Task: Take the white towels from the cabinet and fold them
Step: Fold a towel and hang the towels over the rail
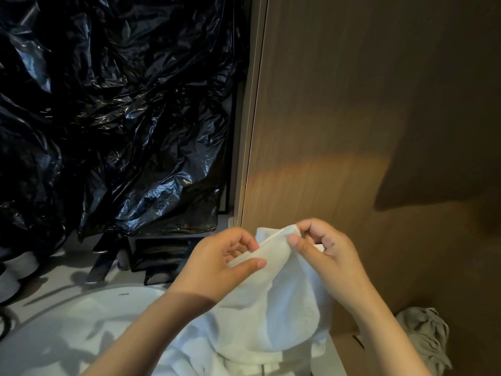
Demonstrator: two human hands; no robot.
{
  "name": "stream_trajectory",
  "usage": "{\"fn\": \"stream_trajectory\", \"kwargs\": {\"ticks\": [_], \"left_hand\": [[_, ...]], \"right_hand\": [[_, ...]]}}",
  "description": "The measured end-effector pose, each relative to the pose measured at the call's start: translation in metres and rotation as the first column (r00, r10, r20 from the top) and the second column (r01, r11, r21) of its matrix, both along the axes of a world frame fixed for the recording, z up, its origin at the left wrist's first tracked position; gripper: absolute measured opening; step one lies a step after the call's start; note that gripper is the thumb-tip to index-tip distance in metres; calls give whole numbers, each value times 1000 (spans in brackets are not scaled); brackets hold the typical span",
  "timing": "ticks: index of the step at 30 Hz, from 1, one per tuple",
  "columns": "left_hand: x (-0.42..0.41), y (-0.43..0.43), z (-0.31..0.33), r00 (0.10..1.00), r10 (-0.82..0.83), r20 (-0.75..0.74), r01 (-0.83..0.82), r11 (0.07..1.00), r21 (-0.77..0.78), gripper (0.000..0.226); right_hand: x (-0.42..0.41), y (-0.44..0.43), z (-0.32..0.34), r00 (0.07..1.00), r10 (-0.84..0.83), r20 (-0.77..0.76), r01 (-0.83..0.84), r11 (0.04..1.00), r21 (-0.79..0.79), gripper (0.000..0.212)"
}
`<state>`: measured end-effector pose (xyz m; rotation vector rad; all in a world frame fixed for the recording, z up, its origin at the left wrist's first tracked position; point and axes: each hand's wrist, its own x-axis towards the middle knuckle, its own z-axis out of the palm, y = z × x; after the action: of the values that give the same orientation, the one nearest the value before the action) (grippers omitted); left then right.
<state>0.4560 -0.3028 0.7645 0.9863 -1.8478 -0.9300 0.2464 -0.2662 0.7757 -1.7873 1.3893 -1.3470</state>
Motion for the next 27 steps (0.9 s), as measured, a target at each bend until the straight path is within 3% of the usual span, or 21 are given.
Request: {"fn": "stream_trajectory", "kwargs": {"ticks": [3, 7, 9, 12, 15, 20, 22, 27], "left_hand": [[11, -2, -13, 985, -77, 155, 86, 995, -50, 16], [23, -11, -33, 964, -118, 240, 116, 993, 21, 34], [28, -14, -41, 961, -159, 228, 143, 986, 86, 46], [29, -16, -53, 961, -214, 177, 190, 971, 143, 47], [27, -19, -62, 961, -199, 195, 183, 978, 96, 44], [28, -31, -76, 995, -1, 103, 7, 998, -65, 54], [30, -34, -82, 992, -11, 128, 25, 994, -111, 58], [34, -35, -106, 981, -64, 184, 60, 998, 32, 51]], "right_hand": [[-8, -1, 2, 994, -99, 48, 101, 994, -48, 9], [-15, -4, 6, 968, -231, 99, 240, 967, -91, 10], [-17, -6, 9, 957, -268, 111, 279, 956, -91, 9], [-20, -9, 12, 959, -273, 71, 280, 955, -100, 9], [-22, -8, 13, 958, -280, 60, 285, 951, -117, 10], [-23, -6, 11, 945, -322, 55, 327, 935, -135, 10], [-21, -7, 9, 940, -334, 63, 340, 932, -127, 9], [-18, -10, 8, 933, -352, 81, 360, 923, -138, 8]]}}
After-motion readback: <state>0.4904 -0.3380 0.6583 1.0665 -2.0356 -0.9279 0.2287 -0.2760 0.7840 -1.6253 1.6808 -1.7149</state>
